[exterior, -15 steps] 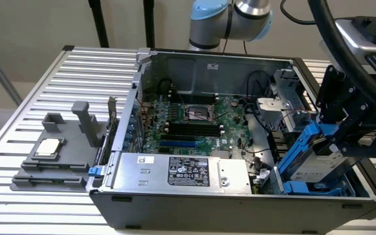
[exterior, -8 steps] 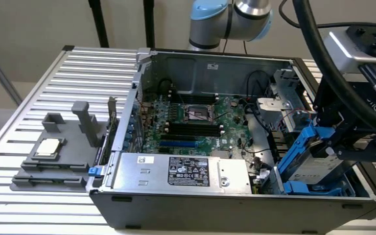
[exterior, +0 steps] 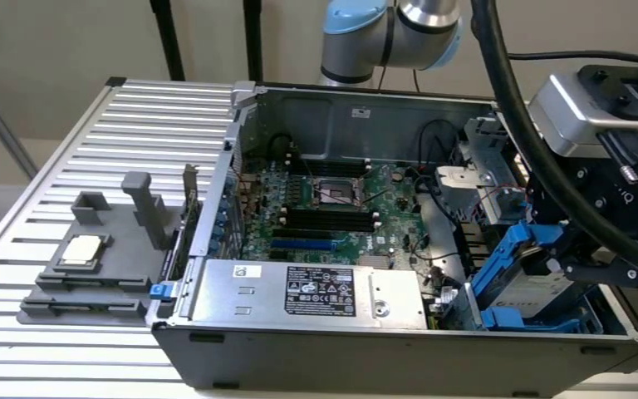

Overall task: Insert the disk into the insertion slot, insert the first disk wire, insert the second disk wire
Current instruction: 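Insert the disk into the insertion slot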

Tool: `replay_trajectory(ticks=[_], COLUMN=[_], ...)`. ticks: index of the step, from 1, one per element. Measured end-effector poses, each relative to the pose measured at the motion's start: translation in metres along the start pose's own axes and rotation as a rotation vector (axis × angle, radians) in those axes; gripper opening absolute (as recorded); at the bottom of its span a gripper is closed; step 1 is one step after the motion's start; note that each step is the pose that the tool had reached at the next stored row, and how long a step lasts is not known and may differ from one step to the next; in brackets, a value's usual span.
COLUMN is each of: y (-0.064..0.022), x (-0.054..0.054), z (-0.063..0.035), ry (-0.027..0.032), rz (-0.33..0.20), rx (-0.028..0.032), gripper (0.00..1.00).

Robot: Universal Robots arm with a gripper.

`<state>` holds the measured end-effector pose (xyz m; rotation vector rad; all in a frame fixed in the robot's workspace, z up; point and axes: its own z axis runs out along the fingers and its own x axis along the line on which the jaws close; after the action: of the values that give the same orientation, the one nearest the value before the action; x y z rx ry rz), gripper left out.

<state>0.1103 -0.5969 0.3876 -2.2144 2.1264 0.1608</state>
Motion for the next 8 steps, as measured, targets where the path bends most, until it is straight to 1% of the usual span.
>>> replay_trajectory(ticks=[8], y=[0.0000], x=[0.0001], z=[0.0003], ry=[-0.0005], rz=[0.000], rx=[0.0001], gripper=[0.33])
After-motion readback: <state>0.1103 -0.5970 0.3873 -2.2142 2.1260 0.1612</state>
